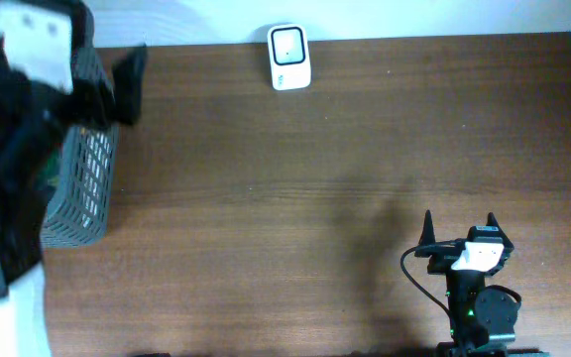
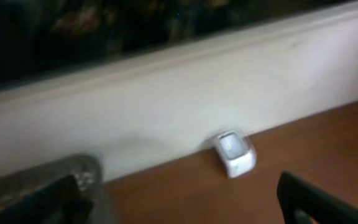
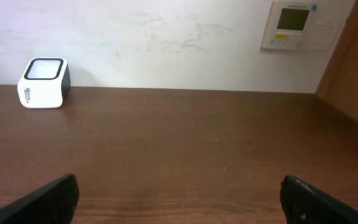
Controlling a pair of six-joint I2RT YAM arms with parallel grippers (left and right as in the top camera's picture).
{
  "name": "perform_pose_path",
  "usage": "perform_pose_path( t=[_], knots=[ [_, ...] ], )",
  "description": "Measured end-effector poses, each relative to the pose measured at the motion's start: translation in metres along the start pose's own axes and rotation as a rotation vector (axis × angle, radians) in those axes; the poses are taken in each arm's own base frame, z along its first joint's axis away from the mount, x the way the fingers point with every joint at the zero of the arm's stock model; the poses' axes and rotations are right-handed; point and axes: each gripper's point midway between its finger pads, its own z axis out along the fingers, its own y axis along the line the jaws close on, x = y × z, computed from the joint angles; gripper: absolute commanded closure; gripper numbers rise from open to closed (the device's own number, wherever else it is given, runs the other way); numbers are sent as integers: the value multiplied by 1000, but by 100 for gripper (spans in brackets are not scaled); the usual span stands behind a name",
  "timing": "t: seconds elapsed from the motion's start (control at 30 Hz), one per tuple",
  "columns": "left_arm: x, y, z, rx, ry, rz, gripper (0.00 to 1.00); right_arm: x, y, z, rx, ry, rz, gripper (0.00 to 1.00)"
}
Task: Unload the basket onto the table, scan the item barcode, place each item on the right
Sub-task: 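Move the left gripper into the basket over the purple-white package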
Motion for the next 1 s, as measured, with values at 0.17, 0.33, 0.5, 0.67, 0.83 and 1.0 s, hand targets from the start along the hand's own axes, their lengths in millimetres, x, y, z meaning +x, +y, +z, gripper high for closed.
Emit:
perform_pose_path(
  t=[0.17,0.33,0.5,0.67,0.83,1.0],
  knots=[
    [34,76,49,-275,250,-159,1,0,0,0,0,0,0,2],
    [78,150,65,-445,365,-338,1,0,0,0,1,0,0,2],
    [160,211,86,-542,551,-465,1,0,0,0,1,0,0,2],
    [183,232,86,-633,605,-476,7,0,0,0,1,0,0,2],
    [221,253,90,-770,704,-481,8,0,0,0,1,0,0,2],
    [280,259,116,-775,852,-486,6,0,0,0,0,0,0,2]
  ],
)
